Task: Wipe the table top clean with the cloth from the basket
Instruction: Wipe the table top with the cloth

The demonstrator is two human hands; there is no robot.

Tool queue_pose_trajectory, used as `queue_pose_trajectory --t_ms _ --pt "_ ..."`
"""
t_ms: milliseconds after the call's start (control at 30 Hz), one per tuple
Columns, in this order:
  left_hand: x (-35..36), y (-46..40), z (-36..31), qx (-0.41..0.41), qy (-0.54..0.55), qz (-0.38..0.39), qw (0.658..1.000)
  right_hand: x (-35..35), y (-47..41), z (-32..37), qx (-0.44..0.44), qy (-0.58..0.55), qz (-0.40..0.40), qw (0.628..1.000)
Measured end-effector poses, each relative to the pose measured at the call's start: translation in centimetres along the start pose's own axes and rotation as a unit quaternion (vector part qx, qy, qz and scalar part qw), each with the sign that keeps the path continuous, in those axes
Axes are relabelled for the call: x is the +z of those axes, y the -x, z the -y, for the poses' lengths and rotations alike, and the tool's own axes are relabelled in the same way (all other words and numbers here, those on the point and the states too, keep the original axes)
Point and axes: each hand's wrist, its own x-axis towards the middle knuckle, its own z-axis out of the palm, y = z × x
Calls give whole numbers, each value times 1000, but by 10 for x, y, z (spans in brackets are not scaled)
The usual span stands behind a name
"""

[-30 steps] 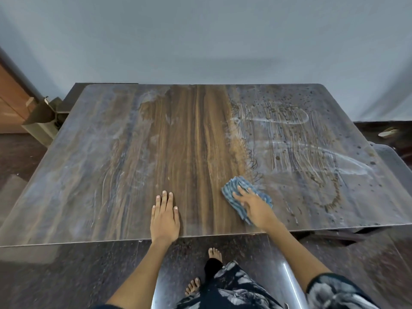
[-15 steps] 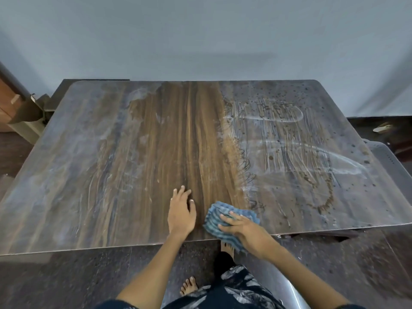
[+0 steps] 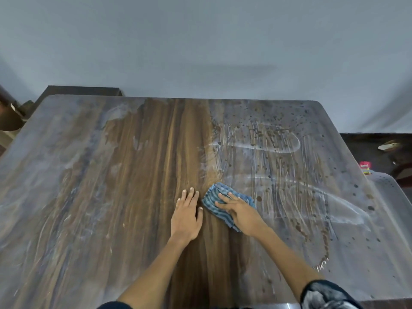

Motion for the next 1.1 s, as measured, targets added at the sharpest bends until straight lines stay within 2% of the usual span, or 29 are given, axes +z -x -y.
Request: queue_pose_trajectory --t_ms 333,667,933,1100 --pt "-9 -135 -14 -69 -39 -33 996 -73 -157 -36 -9 33 -3 999" --pt "-20 -277 -10 -55 -52 -57 995 -132 -301 -87 18 17 -61 998" --pt "-8 -289 -1 -58 -48 -123 990 -167 -402 -88 16 29 -117 993" --pt "-7 -289 -2 -64 -33 -138 988 -137 -400 -47 -56 42 -72 995"
